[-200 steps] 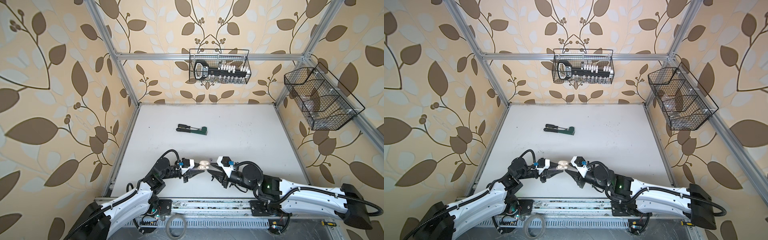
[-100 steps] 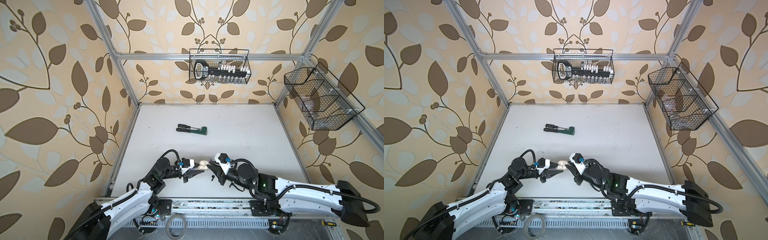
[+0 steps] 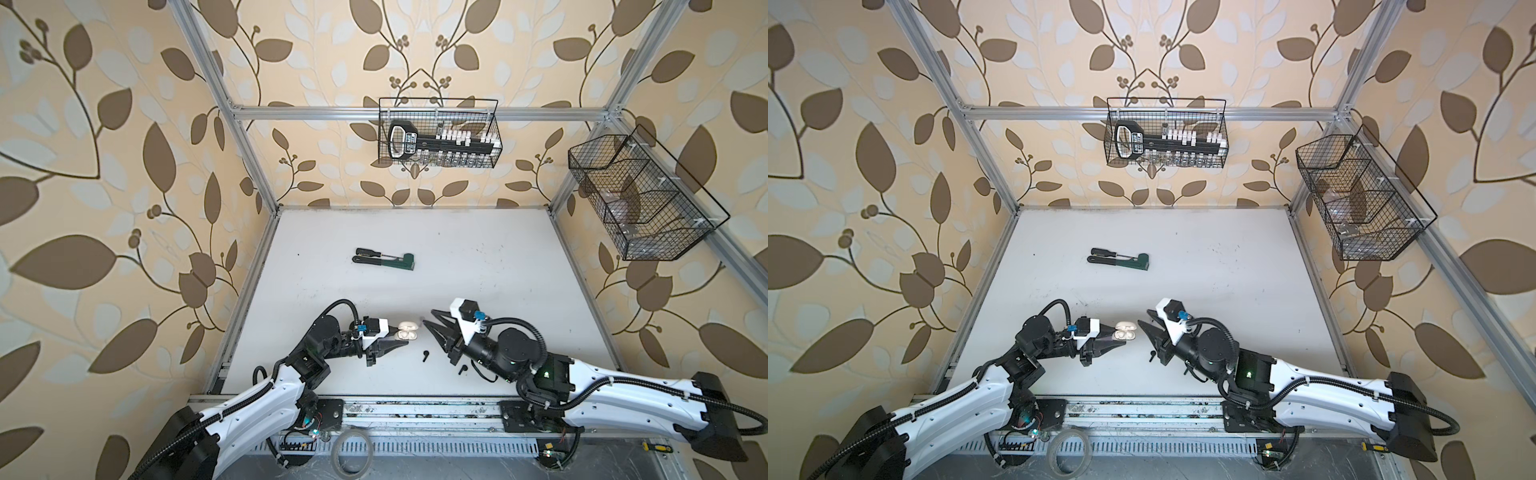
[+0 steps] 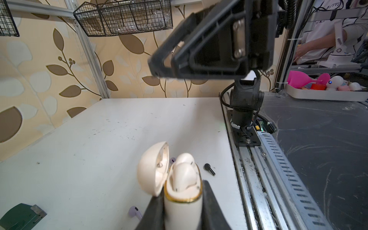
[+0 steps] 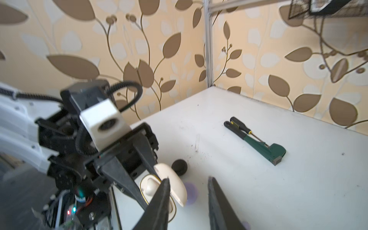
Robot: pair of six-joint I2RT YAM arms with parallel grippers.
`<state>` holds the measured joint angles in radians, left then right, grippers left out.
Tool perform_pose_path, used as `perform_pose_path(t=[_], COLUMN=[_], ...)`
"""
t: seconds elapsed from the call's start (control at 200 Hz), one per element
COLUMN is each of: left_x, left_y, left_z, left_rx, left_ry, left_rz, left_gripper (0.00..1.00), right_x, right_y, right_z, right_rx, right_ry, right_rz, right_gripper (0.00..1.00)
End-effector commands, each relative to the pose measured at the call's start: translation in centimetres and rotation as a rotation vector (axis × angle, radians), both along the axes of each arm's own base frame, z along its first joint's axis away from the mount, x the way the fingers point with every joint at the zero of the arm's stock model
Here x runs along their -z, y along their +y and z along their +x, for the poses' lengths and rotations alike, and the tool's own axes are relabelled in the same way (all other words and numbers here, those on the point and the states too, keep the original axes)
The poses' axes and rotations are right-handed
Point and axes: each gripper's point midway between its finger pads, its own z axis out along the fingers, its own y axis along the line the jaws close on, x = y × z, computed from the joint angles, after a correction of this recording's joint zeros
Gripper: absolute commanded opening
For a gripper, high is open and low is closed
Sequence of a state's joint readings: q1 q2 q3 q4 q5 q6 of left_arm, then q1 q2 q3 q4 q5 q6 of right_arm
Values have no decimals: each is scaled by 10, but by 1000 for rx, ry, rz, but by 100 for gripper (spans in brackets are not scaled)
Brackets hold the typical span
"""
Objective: Insert wireless bluetooth earbuds into charging case
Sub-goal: Insert the wireless bluetooth earbud into the charging case, then close the charging case.
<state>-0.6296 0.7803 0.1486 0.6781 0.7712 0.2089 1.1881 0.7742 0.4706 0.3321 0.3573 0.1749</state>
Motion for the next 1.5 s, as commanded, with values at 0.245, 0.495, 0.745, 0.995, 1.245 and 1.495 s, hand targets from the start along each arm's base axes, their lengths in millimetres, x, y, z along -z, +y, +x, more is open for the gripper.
perform_pose_path(t=[0.245,0.495,0.745,0.995,1.245,1.495], left_x=[-28,-27,-26,-24,-21,-19], left_y=[1,1,1,0,-2,3], left_z=[3,3,3,1,3,33], left_rx=[-26,-27,-28,-11,-9,-168], left_ry=[-72,-63,-64,-64,-62,-16], left_rz=[-69,-66,-61,-55,-47,-60], left_gripper=[0,0,0,0,0,0], right_x=[39,70,63,49,37,38], right_y=[-21,32,51,50,37,-9], right_z=[65,63,38,21,11,30], right_rx=[143,-50,-133,-153,-154,73], right_ry=[124,133,74,24,-26,-36], right_rz=[52,-31,-44,-20,-4,4], right_gripper=[37,35,35,34,34,41])
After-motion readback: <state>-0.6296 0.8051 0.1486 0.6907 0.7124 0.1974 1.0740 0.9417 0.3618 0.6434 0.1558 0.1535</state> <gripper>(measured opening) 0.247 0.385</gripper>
